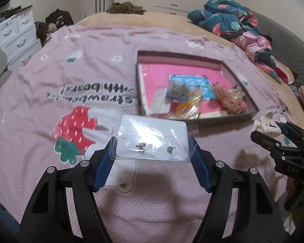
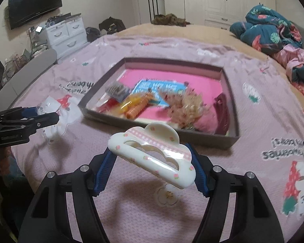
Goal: Organize jewelry
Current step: 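Carry the earring card into the box with the left tool while the right tool carries the cloud clip there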
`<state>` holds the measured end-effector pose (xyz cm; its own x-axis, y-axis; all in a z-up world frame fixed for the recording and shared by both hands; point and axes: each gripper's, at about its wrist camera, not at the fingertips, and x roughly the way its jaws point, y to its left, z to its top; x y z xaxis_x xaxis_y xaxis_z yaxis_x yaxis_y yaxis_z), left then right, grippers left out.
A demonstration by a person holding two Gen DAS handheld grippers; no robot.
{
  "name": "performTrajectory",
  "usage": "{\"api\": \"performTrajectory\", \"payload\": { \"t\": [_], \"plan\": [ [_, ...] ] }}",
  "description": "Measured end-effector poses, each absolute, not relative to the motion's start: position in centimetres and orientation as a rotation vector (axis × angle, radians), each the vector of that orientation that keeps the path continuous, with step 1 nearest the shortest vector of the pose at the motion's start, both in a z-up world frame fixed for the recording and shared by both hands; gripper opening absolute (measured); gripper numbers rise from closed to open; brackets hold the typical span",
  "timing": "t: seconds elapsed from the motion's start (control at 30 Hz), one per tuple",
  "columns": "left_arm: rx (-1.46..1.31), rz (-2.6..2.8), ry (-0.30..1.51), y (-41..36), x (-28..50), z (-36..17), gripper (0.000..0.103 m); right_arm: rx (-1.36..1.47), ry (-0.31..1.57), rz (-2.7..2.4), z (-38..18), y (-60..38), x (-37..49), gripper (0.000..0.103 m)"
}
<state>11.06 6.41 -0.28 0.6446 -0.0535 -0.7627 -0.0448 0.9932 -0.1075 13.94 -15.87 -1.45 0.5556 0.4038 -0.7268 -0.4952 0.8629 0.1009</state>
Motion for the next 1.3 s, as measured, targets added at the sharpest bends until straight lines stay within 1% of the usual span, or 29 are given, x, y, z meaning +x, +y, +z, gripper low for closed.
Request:
{"api": "performTrajectory", "payload": {
  "t": [0.2, 0.47, 0.77, 1.0, 1.3],
  "plan": [
    [-0.109, -0.042, 0.834, 4.4, 12.5, 1.9, 0.061, -0.109, 0.771, 0.481, 0.6, -18.2, 15.0, 0.067],
    [-0.077, -0.094, 0.824, 0.8, 16.1, 2.9, 0.061, -0.091, 0.72, 0.455, 2.6, -21.0, 17.5, 0.067],
    [-0.043, -0.146, 0.849, -2.5, 20.2, 1.7, 0.061, -0.085, 0.691, 0.433, 4.0, -23.2, 21.7, 0.067],
    [-0.049, -0.17, 0.879, -3.8, 22.1, -0.3, 0.062, -0.079, 0.728, 0.437, 3.0, -23.5, 25.1, 0.067],
    [-0.049, -0.174, 0.93, -3.8, 23.2, -2.8, 0.062, -0.13, 0.818, 0.461, -0.7, -21.8, 27.0, 0.067]
  ]
}}
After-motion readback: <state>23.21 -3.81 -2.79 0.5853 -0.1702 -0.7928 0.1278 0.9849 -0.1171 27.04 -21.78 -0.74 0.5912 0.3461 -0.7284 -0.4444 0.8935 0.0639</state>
